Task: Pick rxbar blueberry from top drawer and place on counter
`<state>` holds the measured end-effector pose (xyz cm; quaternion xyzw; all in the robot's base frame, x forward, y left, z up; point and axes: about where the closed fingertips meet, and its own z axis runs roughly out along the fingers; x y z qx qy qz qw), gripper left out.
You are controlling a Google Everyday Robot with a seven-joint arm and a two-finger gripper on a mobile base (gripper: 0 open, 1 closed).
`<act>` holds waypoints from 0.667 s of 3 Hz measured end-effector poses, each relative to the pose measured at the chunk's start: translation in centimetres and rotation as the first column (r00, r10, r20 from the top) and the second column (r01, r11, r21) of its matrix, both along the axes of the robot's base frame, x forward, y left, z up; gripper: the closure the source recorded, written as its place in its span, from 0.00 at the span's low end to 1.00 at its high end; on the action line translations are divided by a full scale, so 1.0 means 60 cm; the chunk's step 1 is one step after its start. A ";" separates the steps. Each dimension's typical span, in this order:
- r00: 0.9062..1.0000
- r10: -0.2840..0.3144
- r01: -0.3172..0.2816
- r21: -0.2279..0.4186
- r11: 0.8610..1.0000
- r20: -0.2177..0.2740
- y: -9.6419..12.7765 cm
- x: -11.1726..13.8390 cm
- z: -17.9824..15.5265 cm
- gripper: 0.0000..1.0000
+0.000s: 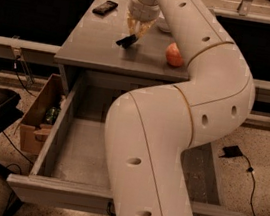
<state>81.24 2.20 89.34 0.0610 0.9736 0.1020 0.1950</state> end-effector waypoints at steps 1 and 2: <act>1.000 0.000 0.000 0.000 1.000 0.000 0.000 0.000 0.000 0.33; 1.000 0.000 0.000 0.000 1.000 0.000 0.000 0.000 0.000 0.09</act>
Offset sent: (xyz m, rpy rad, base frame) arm 0.0000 0.0000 0.0000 0.0000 0.0000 0.0000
